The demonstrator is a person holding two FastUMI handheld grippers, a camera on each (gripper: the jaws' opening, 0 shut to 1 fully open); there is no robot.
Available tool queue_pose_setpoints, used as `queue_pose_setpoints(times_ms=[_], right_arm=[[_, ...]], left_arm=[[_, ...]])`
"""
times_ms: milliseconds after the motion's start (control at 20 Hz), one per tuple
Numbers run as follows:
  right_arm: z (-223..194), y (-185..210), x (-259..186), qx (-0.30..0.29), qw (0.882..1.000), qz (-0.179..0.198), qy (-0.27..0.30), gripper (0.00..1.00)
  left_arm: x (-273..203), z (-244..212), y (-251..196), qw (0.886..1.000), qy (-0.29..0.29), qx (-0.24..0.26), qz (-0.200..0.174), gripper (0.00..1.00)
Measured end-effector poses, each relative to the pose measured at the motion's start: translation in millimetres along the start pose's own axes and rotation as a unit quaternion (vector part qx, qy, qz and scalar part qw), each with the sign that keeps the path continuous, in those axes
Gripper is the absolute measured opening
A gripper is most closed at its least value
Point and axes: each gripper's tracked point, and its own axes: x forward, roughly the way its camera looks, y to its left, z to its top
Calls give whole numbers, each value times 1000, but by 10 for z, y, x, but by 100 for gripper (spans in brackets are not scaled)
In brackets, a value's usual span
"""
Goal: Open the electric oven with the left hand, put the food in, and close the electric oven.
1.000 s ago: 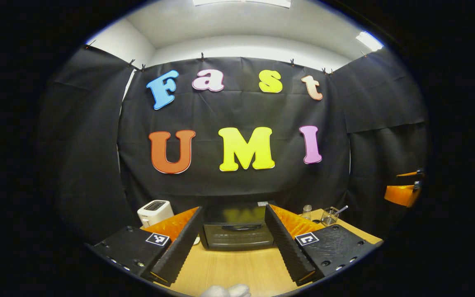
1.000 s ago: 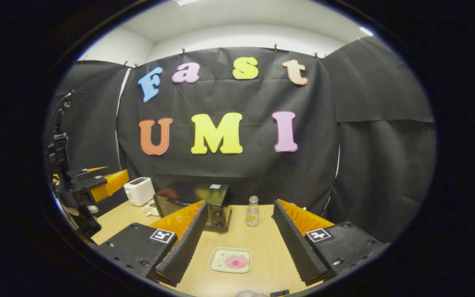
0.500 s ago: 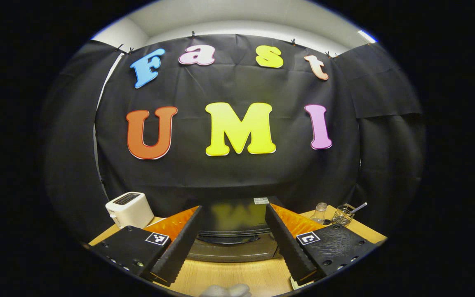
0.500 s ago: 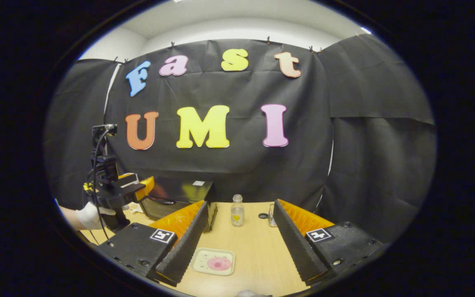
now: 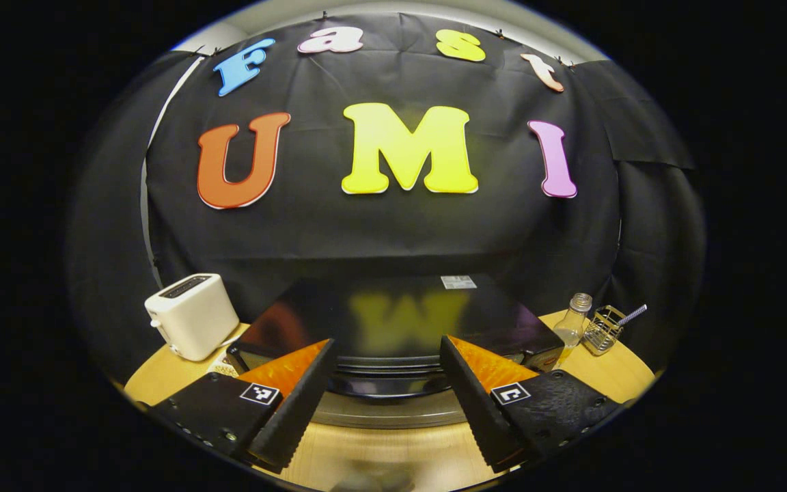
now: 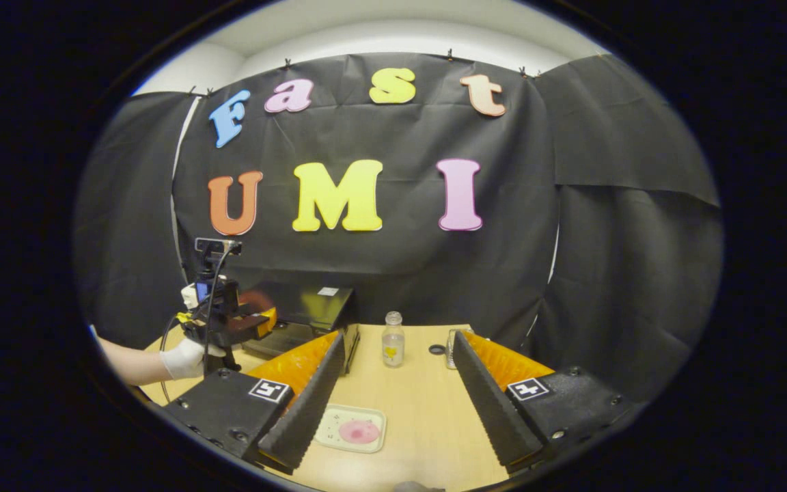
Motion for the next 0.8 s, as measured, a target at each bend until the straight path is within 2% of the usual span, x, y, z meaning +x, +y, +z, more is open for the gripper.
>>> queue_pose_setpoints(times_ms=[100, 500, 800], right_arm=[[-37, -2, -70, -2, 1000, -3, 3, 96], [-149, -15, -288, 15, 1000, -9, 11, 96], [-174, 144, -424, 11, 1000, -1, 9, 96]], left_arm=[[21, 31, 29, 1000, -12, 23, 2, 98], [-247, -121, 16, 1000, -6, 16, 1, 98], [-611, -414, 27, 1000, 13, 13, -20, 98]])
